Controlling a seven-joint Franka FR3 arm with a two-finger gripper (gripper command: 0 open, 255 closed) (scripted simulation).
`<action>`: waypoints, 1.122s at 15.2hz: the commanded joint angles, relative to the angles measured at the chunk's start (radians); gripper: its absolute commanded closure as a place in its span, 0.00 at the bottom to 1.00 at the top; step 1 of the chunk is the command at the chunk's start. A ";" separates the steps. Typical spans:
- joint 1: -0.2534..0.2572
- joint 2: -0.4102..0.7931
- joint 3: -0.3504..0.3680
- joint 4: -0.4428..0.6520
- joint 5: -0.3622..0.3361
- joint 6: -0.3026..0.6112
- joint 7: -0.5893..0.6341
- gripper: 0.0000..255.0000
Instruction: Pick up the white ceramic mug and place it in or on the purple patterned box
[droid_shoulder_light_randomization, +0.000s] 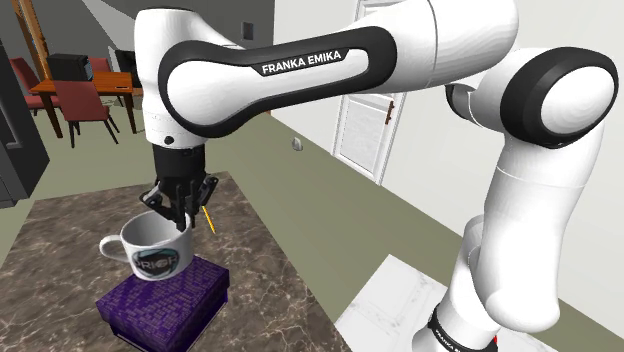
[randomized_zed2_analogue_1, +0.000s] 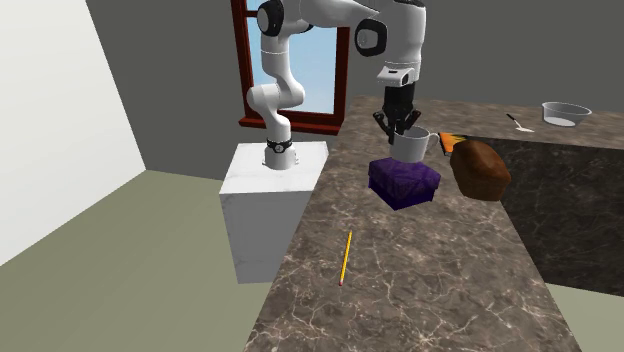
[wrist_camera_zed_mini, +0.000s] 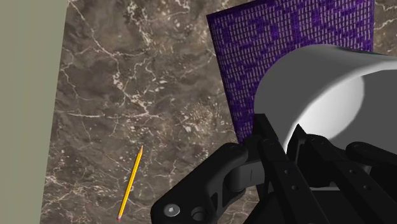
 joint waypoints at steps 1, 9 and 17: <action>0.000 0.000 0.000 0.000 0.000 0.000 0.000 0.00; -0.001 -0.011 0.000 0.087 0.004 -0.097 -0.003 0.00; -0.001 -0.012 0.000 0.112 0.005 -0.124 -0.003 0.00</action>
